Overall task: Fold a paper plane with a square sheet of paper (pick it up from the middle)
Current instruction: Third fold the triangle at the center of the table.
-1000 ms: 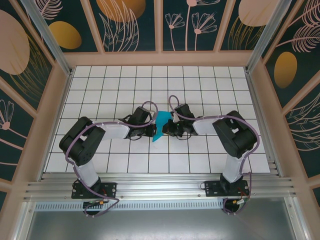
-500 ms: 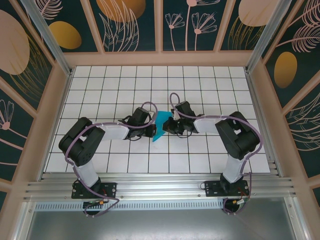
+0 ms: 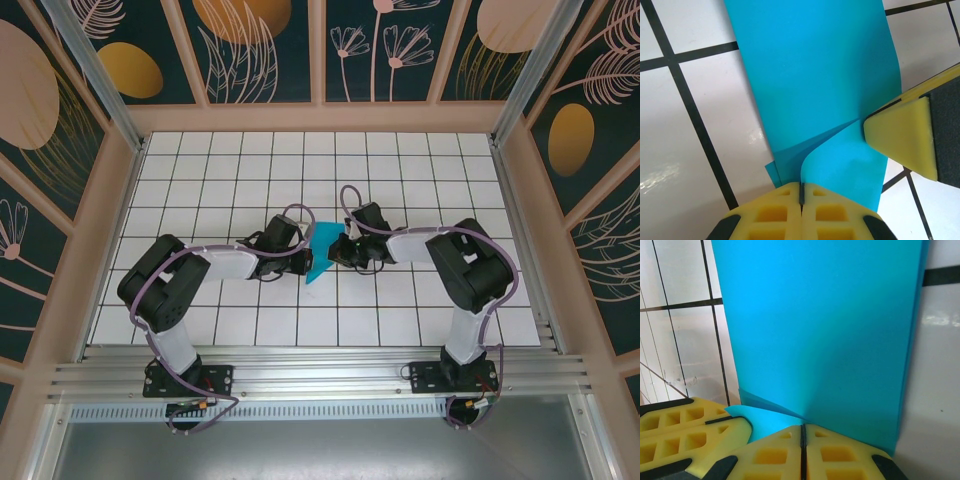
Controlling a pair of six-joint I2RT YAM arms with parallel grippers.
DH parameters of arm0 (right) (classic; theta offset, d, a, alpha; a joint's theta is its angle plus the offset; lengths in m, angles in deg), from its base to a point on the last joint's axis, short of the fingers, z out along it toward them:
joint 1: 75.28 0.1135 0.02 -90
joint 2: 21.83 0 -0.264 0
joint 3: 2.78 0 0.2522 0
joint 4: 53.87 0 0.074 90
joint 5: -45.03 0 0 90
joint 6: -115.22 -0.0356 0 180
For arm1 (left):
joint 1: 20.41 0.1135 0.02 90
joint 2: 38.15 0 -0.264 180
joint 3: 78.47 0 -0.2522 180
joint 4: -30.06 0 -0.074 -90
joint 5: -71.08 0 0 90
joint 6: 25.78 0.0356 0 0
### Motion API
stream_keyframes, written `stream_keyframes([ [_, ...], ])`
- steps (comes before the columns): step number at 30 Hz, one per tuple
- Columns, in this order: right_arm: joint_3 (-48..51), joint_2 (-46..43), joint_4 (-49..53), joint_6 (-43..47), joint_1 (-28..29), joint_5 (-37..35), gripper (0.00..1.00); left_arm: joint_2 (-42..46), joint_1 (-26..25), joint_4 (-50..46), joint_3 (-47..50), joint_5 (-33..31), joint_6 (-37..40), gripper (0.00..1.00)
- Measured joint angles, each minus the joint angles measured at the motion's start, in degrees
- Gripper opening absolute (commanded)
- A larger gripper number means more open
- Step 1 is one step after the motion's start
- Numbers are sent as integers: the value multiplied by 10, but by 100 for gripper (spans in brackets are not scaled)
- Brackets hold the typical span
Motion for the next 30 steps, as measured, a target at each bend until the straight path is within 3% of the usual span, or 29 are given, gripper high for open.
stream_keyframes([
  [11, 6, -7, -13, -2, -43, 14, 10, 0, 0, 0, 0, 0, 0, 1],
  [17, 24, 0, -46, -7, -46, 21, 10, 0, 0, -2, 0, 0, 0, 1],
  [30, 11, -45, -20, 2, -38, 32, 11, 0, 0, -1, 0, 0, 0, 1],
])
